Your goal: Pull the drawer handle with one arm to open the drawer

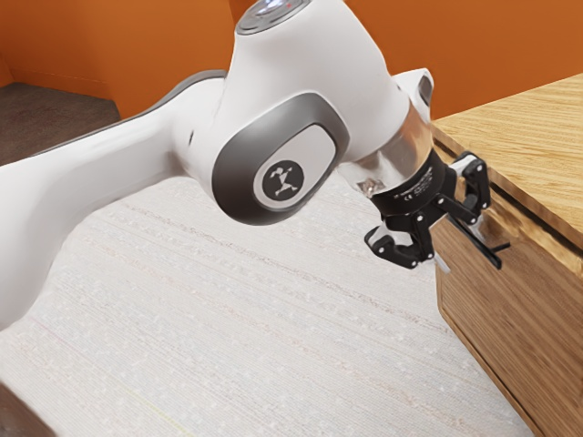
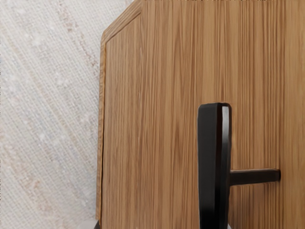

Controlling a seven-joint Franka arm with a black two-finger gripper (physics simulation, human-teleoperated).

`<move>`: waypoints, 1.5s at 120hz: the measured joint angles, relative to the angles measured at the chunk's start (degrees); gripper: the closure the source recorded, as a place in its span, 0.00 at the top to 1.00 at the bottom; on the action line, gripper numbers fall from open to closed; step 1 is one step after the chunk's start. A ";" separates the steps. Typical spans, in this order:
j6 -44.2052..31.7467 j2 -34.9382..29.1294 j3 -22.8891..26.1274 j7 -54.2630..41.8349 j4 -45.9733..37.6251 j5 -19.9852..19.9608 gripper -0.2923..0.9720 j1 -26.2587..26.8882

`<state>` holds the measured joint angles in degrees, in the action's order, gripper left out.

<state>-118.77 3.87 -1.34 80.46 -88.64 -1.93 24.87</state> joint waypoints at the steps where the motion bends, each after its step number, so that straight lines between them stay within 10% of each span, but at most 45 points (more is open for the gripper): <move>1: 0.00 -0.06 0.00 -0.04 -0.08 0.02 0.39 0.00; 180: -0.06 -12.98 -0.60 -1.01 -14.31 5.60 0.34 0.32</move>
<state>-118.83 -9.11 -1.94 79.44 -102.95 3.66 25.19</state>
